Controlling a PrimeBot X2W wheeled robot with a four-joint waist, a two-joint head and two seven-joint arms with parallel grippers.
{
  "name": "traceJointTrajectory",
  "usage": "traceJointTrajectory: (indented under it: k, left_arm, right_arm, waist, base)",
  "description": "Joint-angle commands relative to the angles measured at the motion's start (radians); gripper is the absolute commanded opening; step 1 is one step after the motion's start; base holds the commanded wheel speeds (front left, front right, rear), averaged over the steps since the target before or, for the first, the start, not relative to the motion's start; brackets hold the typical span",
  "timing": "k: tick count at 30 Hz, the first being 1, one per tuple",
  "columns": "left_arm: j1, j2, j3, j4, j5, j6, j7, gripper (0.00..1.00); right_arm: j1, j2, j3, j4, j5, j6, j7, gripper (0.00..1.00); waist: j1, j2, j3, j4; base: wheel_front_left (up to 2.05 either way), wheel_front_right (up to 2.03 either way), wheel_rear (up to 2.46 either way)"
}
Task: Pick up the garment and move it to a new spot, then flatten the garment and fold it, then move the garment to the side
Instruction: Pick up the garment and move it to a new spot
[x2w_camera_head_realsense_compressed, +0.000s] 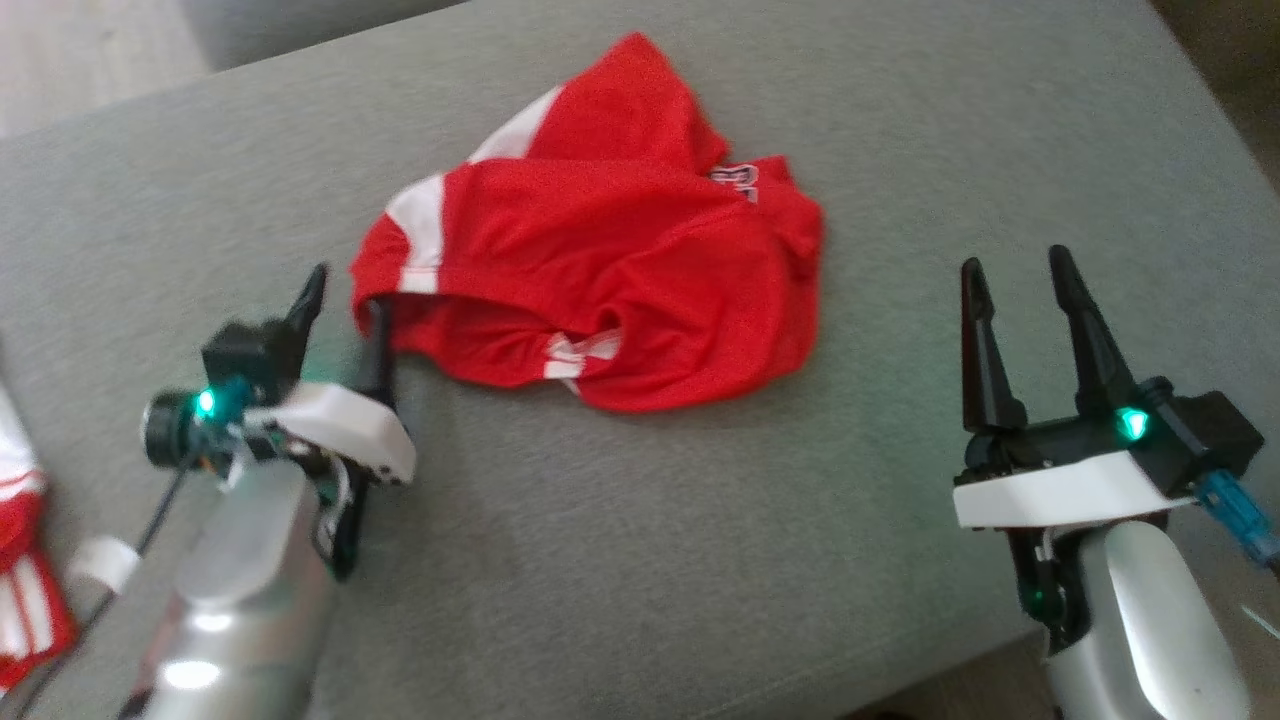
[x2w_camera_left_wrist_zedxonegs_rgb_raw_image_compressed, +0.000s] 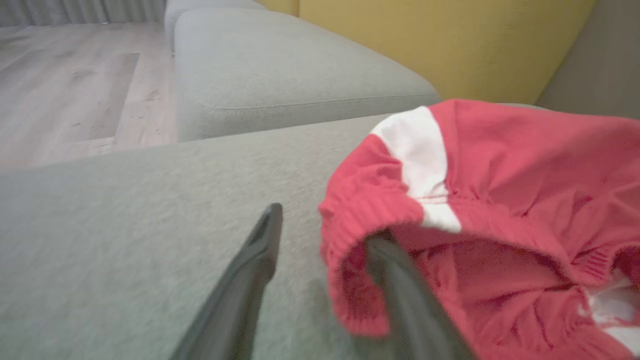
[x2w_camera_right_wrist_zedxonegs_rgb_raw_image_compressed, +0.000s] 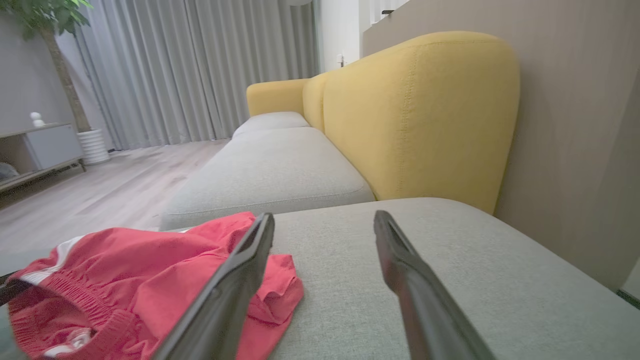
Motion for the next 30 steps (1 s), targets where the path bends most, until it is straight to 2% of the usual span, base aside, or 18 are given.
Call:
traceJointTrajectory:
  k: [1,2,6,8,9,13,17,23,30]
  left_arm:
    - [0.004,0.0,0.044,-0.04,-0.006,0.008,-0.029,1.0]
    - [0.031,-0.006,0.05,-0.064,0.0,0.015,-0.032,1.0]
    - [0.188,-0.042,0.133,-0.304,0.049,0.066,-0.034,1.0]
    - [0.28,-0.065,0.166,-0.421,0.085,0.075,-0.034,1.0]
    - [0.28,-0.065,0.166,-0.421,0.085,0.075,-0.034,1.0]
    - [0.436,-0.098,0.204,-0.625,0.174,0.09,-0.034,1.0]
    - [0.559,-0.112,0.223,-0.78,0.26,0.131,-0.034,1.0]
    - [0.683,-0.118,0.198,-0.86,0.305,0.185,-0.034,1.0]
    - [0.733,-0.12,0.153,-0.839,0.328,0.198,-0.034,1.0]
  right_arm:
    - [-0.009,0.004,0.003,-0.025,-0.016,0.007,-0.002,1.0]
    - [-0.003,0.004,-0.002,-0.023,-0.02,0.007,-0.002,1.0]
    - [0.026,0.004,-0.025,-0.014,-0.033,0.007,-0.002,1.0]
    - [0.048,0.004,-0.037,-0.008,-0.037,0.007,-0.002,1.0]
    - [0.048,0.004,-0.037,-0.008,-0.037,0.007,-0.002,1.0]
    - [0.09,0.004,-0.044,0.003,-0.049,0.007,-0.002,1.0]
    - [0.122,0.004,-0.05,0.006,-0.07,0.007,-0.002,1.0]
    - [0.193,0.004,-0.053,-0.018,-0.086,0.007,-0.002,1.0]
    - [0.28,0.004,-0.059,-0.037,-0.093,0.007,-0.002,1.0]
  waist:
    - [-0.0001,0.0,-0.012,0.057]
    - [-0.0001,0.0,-0.018,0.074]
    - [-0.0001,0.0,-0.053,0.145]
    - [-0.0001,0.0,-0.078,0.183]
    - [-0.0001,0.0,-0.078,0.183]
    - [-0.0001,0.0,-0.127,0.238]
    - [-0.0001,0.0,-0.167,0.269]
    - [-0.0001,0.0,-0.219,0.305]
    - [-0.0001,0.0,-0.251,0.325]
  base:
    - [0.0,0.0,0.0]
    - [0.0,0.0,0.0]
    - [0.0,0.0,0.0]
    - [0.0,0.0,0.0]
    - [0.0,0.0,0.0]
    - [0.0,0.0,0.0]
    - [0.0,0.0,0.0]
    - [0.0,0.0,0.0]
    - [0.0,0.0,0.0]
